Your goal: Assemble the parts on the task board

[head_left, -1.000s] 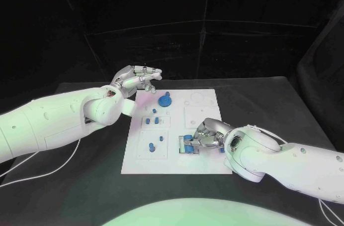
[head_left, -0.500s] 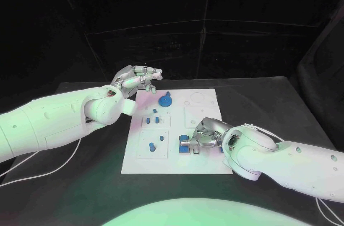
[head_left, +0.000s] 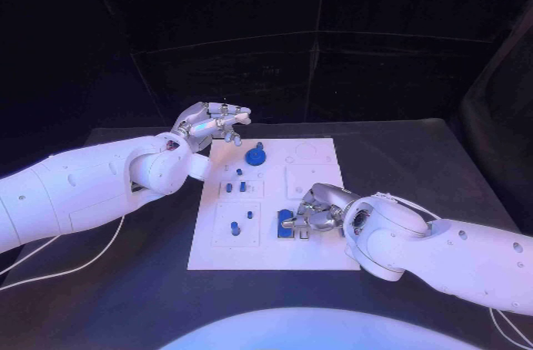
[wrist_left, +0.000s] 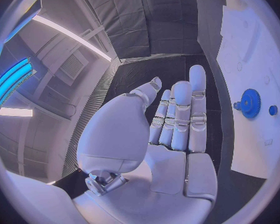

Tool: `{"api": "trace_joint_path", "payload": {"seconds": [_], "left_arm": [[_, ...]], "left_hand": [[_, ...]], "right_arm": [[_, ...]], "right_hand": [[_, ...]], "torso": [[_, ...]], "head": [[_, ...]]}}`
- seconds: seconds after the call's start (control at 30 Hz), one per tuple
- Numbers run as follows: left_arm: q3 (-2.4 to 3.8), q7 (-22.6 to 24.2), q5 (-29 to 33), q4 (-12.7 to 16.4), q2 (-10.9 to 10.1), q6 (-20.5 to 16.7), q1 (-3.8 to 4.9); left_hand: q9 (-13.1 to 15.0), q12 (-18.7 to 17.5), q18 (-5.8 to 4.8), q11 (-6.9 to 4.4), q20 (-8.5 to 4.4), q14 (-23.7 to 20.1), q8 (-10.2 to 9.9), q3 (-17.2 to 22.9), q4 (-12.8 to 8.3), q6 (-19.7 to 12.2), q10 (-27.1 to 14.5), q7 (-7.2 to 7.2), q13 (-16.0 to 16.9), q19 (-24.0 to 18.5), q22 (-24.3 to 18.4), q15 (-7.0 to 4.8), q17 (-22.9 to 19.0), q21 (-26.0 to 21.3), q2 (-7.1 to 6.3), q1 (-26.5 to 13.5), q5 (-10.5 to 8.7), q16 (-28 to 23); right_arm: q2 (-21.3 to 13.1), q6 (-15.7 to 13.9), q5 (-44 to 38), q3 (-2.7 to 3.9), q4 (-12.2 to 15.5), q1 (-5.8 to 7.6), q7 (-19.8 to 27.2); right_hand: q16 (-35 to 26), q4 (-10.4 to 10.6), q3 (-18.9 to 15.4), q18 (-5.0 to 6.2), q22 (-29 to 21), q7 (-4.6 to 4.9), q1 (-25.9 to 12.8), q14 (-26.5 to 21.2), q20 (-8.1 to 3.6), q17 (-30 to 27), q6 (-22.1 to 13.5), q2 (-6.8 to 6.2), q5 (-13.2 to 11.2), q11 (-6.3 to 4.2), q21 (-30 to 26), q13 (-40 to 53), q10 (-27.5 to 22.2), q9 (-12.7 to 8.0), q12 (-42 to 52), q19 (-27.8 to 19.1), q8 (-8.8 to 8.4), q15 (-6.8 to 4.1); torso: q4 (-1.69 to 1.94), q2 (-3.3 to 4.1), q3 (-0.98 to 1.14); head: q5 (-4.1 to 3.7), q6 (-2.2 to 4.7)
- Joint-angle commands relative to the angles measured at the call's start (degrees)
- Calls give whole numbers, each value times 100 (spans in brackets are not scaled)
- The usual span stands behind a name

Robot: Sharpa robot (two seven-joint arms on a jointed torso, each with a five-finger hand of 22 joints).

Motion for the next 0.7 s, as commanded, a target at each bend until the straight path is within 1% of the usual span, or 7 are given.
{"api": "trace_joint_path", "payload": {"seconds": [0.03,0.17,0.43,0.5,0.6,0.7], "left_arm": [[5,13,16,2,10,69,8],[5,11,16,0,10,67,8],[5,10,16,2,2,66,8],[5,9,16,3,-1,68,8],[5,9,16,6,-8,69,8],[5,8,16,13,-20,67,8]], "left_hand": [[-2,20,77,7,28,-38,35,-12,-9,-46,-40,2,6,-4,-9,3,-7,-23,-1,46,-4,-10],[-2,20,77,7,28,-38,35,-12,-9,-46,-40,2,6,-4,-9,3,-7,-23,-1,46,-4,-10],[-2,20,77,7,28,-38,35,-12,-9,-46,-40,2,6,-4,-9,3,-7,-23,-1,46,-4,-10],[-2,20,77,7,28,-38,35,-12,-9,-46,-40,2,6,-4,-9,3,-7,-23,-1,46,-4,-10],[-2,33,77,10,29,-44,42,-19,-17,-58,-58,5,8,-4,-12,4,-15,-28,0,56,-5,-5],[-2,38,77,11,29,-46,45,-22,-19,-62,-64,6,8,-4,-14,4,-18,-29,0,60,-5,-3]], "right_arm": [[7,138,-283,0,12,7,30],[9,179,-417,0,10,7,17],[-8,113,-580,0,13,7,20],[-38,20,-587,0,34,7,73],[-125,-160,-512,0,88,7,251],[-338,-428,-292,0,210,7,551]], "right_hand": [[-1,-176,38,-34,25,-25,315,106,-11,3,41,21,117,-4,-9,56,61,38,52,15,58,-37],[-7,-303,24,-39,45,-28,507,104,-20,-5,41,8,135,-12,-1,95,84,67,84,27,87,-43],[-7,-298,-40,-44,63,-28,486,105,-22,-3,46,-14,120,-10,8,132,108,86,120,38,107,-43],[-8,-270,-75,-44,65,-29,448,105,-22,-4,43,-7,123,-10,8,128,110,95,111,39,115,-43],[-17,-188,-143,-42,53,-22,359,103,-20,-18,-4,26,241,-4,0,106,95,102,72,31,106,-39],[-36,-122,-195,-36,21,19,331,96,-9,-47,-162,57,396,27,-20,47,42,78,-19,8,24,-20]], "torso": [[8,1,-3],[10,3,-4],[2,3,-3],[2,3,-3],[1,1,1],[-3,2,2]], "head": [[-13,5],[-12,2],[-3,2],[-3,2],[4,6],[12,7]]}}
